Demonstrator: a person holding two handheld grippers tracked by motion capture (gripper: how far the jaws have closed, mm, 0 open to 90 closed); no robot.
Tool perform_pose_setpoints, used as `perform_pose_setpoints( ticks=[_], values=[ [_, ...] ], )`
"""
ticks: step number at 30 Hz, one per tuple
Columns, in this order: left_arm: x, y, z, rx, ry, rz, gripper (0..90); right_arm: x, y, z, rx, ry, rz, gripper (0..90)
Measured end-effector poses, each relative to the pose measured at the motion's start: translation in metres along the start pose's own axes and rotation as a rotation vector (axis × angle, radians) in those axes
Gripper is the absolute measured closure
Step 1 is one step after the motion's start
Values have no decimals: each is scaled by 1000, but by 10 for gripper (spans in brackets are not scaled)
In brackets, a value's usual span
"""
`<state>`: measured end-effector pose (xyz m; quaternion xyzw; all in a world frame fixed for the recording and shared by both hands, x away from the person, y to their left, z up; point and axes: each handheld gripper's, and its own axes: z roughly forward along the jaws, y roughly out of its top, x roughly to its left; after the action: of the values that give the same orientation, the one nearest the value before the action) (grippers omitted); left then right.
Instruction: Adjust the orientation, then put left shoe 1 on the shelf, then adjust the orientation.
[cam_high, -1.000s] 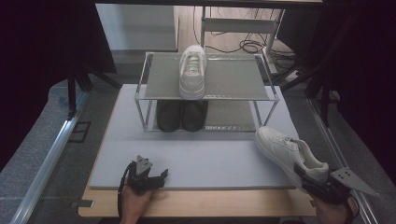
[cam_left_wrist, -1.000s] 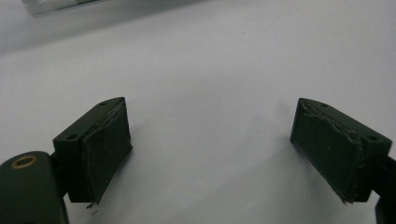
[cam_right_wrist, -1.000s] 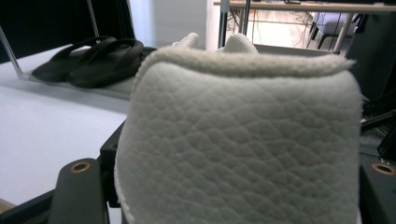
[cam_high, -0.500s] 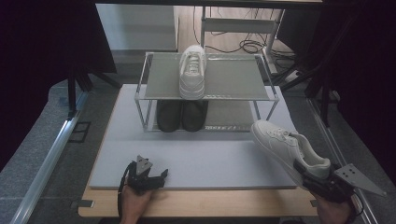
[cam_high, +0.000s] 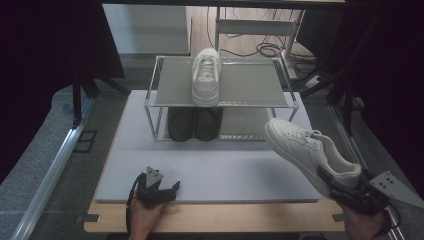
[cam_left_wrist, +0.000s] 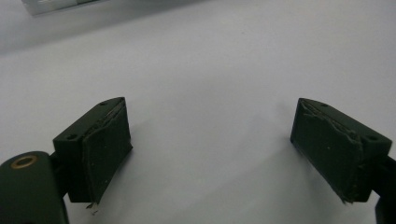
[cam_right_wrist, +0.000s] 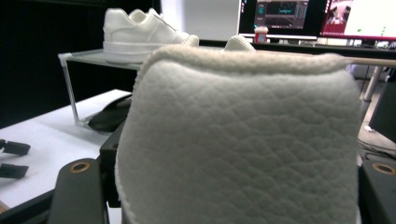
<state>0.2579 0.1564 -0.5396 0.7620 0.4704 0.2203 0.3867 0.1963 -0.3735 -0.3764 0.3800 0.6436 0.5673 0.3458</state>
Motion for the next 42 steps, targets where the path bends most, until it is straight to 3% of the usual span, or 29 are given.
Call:
perform_pose_setpoints(
  ticks=[14, 26, 42],
  values=[
    [0, 0, 0, 2, 0, -1, 116, 9, 33, 12, -67, 25, -27, 277],
    [0, 0, 0, 1, -1, 1, 116, 16, 50, 51, -97, 2, -57, 276],
    [0, 0, 0, 3, -1, 3, 116, 21, 61, 99, -114, -26, -56, 275]
  ],
)
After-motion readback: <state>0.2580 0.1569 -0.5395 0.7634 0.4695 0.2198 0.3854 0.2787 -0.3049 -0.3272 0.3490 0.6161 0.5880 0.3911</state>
